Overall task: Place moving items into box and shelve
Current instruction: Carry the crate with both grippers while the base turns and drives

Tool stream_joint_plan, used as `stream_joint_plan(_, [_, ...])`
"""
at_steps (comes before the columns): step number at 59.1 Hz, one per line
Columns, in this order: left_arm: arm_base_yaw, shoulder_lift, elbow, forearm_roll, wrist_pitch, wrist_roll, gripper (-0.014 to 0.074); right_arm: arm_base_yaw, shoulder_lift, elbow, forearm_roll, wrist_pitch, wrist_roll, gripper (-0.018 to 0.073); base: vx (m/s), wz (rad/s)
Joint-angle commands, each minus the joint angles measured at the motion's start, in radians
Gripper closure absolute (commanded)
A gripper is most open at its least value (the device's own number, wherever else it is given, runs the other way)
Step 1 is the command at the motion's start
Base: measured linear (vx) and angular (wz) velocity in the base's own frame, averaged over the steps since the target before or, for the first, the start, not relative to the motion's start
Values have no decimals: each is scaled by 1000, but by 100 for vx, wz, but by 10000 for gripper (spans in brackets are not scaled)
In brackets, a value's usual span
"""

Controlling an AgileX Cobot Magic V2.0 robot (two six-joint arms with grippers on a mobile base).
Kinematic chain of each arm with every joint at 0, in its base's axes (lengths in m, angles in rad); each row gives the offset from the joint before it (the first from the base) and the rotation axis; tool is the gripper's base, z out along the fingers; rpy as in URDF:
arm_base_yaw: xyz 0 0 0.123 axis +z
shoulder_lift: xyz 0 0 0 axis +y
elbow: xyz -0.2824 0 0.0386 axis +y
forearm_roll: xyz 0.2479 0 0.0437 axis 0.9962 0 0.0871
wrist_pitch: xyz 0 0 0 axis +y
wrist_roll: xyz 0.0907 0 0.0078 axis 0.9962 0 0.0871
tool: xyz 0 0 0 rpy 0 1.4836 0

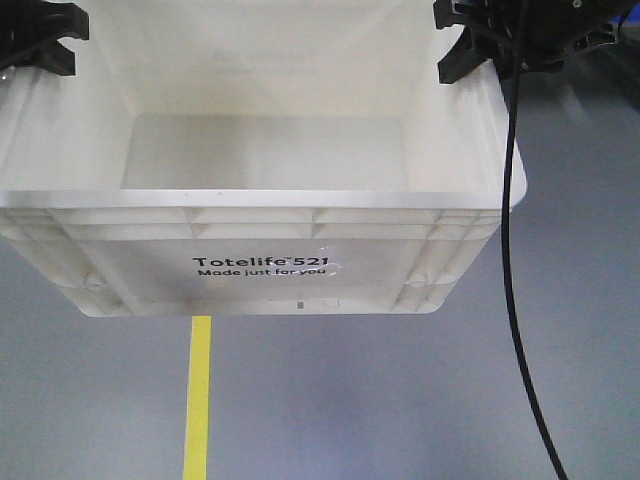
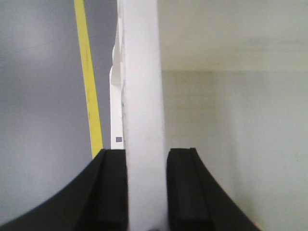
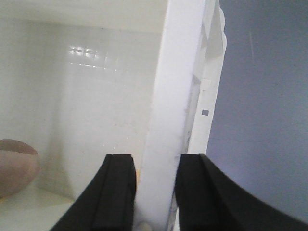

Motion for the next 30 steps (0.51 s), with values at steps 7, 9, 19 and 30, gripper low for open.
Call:
stream_joint_plan(7, [-29,-51,-45,-176,-144,-12,613,25,-59,-40,256,-89,-24,571,27,45])
stream_joint_plan(9, [-29,-51,-45,-176,-144,-12,613,25,-59,-40,256,-89,-24,571,28,43])
stream_joint_plan(19, [-29,-51,-45,-176,-144,-12,613,25,-59,-40,256,-89,-24,571,30,40])
stream_joint_plan(30, [-29,-51,-45,-177,-144,-12,613,25,-59,-40,256,-89,-24,571,32,31])
